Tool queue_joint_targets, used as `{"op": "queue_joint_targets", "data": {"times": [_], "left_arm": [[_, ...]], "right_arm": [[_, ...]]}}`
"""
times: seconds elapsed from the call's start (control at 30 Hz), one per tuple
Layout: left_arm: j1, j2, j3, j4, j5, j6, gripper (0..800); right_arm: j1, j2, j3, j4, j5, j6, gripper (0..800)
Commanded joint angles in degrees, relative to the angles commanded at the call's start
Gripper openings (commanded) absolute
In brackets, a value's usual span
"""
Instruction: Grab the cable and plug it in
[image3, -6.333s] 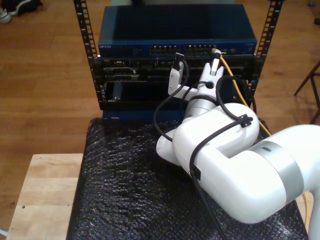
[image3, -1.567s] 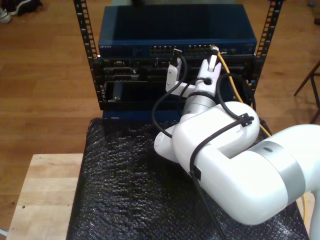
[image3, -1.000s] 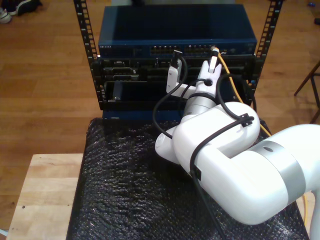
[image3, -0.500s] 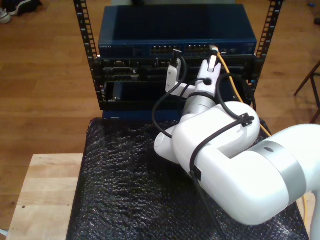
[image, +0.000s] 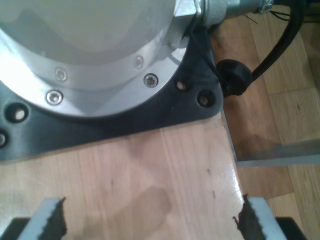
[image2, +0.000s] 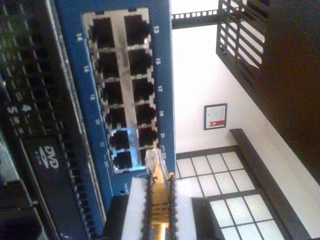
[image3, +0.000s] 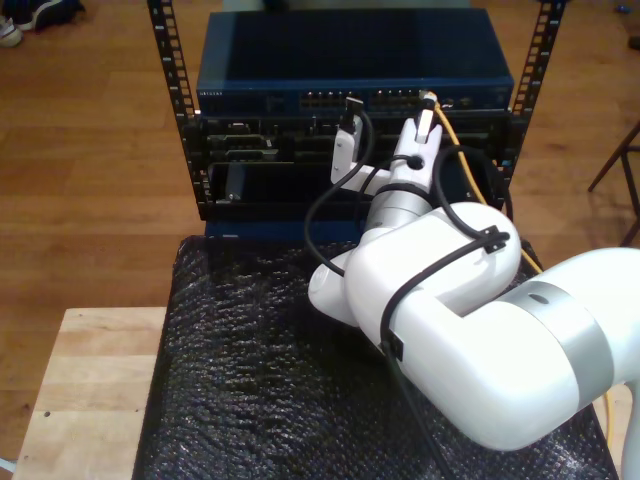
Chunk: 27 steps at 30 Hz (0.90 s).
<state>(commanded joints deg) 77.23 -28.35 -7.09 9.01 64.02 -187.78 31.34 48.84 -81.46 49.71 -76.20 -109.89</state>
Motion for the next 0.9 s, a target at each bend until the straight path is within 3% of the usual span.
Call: {"op": "queue_joint_targets", "data": {"times": [0.9], "left_arm": [[0.0,0.0,0.0,0.0,0.0,0.0,800]], "right_arm": [[-0.1,-0.9,1.8,0.3,-0.1,0.0,0]]}}
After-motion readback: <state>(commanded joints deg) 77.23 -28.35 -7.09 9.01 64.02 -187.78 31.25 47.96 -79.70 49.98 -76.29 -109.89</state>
